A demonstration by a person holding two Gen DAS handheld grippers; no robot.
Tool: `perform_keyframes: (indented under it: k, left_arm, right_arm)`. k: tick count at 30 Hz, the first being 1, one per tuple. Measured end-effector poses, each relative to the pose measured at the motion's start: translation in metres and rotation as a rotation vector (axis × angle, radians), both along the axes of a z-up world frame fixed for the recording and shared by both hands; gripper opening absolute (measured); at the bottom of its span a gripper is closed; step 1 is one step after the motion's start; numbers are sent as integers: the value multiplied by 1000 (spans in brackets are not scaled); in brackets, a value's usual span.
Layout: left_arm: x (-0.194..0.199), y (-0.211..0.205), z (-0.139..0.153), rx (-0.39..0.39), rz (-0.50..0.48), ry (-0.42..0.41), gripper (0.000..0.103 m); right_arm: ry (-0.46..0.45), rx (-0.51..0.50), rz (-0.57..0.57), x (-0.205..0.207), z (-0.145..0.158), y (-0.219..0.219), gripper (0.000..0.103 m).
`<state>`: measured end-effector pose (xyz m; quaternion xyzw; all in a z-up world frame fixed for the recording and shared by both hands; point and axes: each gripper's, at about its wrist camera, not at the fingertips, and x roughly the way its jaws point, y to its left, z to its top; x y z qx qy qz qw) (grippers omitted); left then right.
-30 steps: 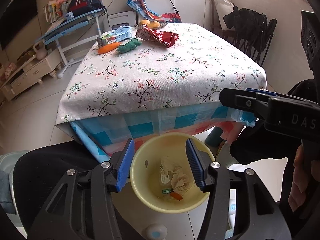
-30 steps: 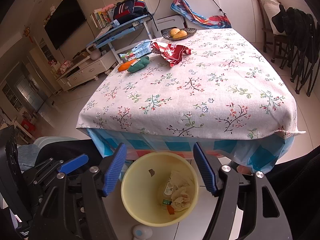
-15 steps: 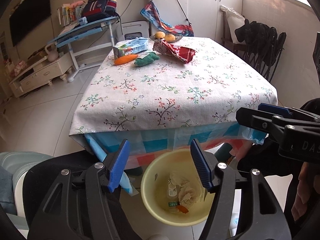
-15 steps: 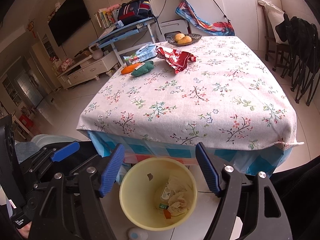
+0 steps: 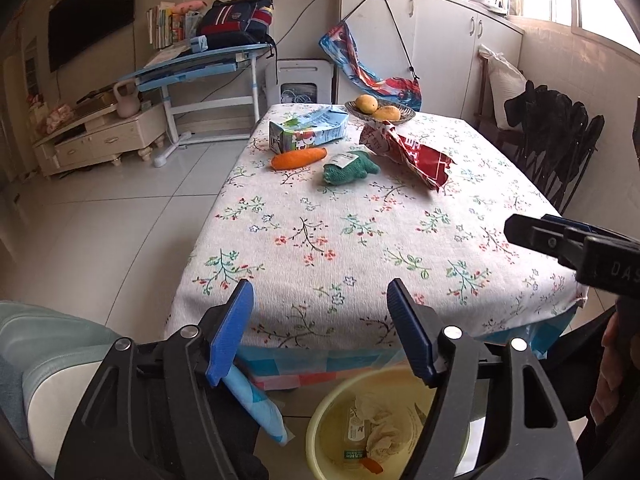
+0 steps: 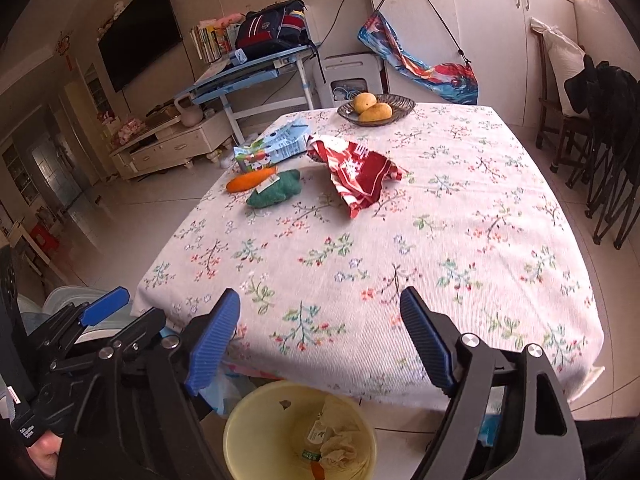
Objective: Collect trash
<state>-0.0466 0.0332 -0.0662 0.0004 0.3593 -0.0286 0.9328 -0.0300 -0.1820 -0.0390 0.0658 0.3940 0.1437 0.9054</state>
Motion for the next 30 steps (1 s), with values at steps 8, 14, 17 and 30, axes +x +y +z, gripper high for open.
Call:
perform_keyframes:
  k: [8,14,17,30]
  left_arm:
    - [42,4,0,-21,-21,-8,72]
    - [77,-2,-2,1,-71,-10,74]
    - [98,-7,-3,26,-102,-15,74]
    - [184,-28,-15,54,-198,23,74]
  right_arm:
    - [-11,-87,8,80,0,9,84]
    - [14,-144,17,129,-15,12,84]
    - [27,-166,23,149,-23,14,84]
    - [97,-162,90,191,-46,19,77]
